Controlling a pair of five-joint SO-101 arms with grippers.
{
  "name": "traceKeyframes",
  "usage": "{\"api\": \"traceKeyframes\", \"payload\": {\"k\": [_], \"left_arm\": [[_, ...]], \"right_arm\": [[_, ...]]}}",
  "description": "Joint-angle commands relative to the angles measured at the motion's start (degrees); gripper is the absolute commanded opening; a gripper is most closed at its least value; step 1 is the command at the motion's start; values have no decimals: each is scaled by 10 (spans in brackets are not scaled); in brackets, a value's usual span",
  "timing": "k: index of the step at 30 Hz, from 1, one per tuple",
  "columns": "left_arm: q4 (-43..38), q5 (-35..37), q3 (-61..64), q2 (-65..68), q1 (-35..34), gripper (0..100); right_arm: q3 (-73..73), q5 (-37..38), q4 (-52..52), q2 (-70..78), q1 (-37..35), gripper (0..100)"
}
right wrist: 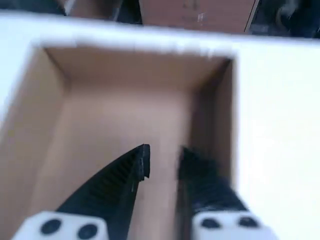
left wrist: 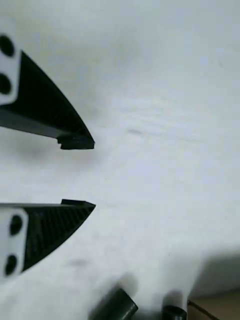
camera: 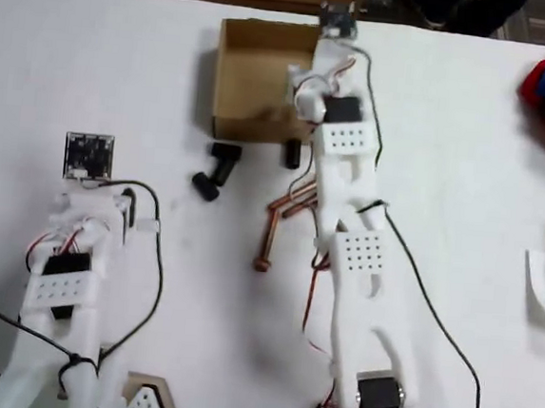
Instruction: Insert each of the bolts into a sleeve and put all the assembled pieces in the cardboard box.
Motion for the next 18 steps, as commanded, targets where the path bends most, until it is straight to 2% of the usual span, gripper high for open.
{"api": "traceKeyframes", "payload": {"k": [1, 8, 15, 18], "left_arm": [[-10, 2, -3, -4, -6, 182], [-10, 2, -3, -4, -6, 182], [-10, 2, -3, -4, -6, 183], [-10, 2, -3, -4, -6, 183]], "right_arm": [[-27, 0, 3, -59, 45, 16], [11, 0, 25, -10, 115, 20], [11, 1, 28, 50, 95, 20], [11, 25, 41, 53, 71, 20]]}}
